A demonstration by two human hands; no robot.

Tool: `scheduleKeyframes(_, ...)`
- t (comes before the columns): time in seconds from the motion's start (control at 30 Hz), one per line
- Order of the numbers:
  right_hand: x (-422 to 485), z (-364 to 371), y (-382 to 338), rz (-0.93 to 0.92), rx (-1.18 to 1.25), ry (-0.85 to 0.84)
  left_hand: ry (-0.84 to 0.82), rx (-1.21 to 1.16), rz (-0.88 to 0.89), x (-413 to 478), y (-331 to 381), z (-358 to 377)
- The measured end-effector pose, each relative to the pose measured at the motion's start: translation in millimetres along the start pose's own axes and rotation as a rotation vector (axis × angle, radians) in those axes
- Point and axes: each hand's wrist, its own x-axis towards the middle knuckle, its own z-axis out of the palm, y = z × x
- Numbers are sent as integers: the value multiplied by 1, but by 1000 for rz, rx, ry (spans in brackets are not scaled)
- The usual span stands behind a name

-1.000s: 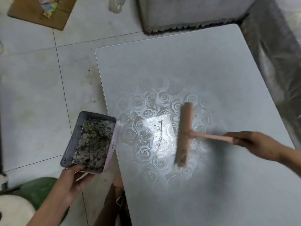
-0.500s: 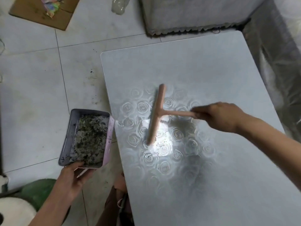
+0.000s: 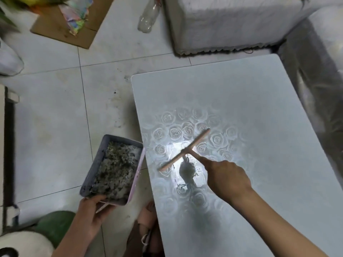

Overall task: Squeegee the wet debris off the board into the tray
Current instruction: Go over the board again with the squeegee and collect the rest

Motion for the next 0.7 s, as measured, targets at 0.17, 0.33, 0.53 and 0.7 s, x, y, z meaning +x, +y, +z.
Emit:
scheduleKeyframes(0.17, 46, -11, -53, -53, 35, 49, 16, -3, 28, -3, 6, -18)
scheduleKeyframes(0.33, -1, 14, -23, -21, -84, -47, 25, -37, 6, -3, 7, -32)
scheduleKeyframes(0.53, 8, -13, -34, -83, -121, 29, 3, -58, -26, -8, 12, -39)
scheduleKeyframes(0.7, -1, 10, -34, -29, -75, -45, -14, -39, 4, 0, 27, -43)
